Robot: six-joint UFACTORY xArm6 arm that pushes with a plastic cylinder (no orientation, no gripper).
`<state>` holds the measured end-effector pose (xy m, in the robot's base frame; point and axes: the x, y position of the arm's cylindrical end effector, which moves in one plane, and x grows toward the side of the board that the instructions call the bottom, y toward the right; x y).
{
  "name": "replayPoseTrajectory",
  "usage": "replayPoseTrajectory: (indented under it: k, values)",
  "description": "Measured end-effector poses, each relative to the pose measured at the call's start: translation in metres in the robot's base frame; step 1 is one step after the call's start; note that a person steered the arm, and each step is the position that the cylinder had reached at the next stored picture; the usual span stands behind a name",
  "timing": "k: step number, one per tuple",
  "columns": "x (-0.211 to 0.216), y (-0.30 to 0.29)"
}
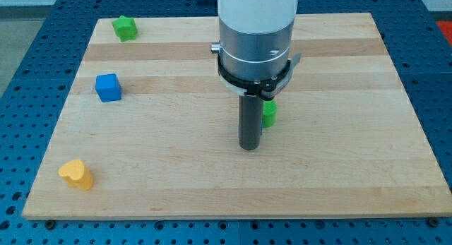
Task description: Slide the yellow heart towards top
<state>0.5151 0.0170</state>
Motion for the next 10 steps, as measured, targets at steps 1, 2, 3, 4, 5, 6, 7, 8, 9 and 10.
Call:
replayPoseTrajectory:
  k: [1, 2, 3, 4, 5, 6, 7, 8, 9, 10]
  values:
    - [0.0, -0.001]
    - [0.018, -0.012]
    - [0.051, -0.054]
    - [0.077, -0.114]
    - [0.092, -0.169]
    - [0.095, -0.22]
    - [0.091, -0.254]
    - [0.078, -0.263]
    - [0.065, -0.263]
    - [0.044, -0.263]
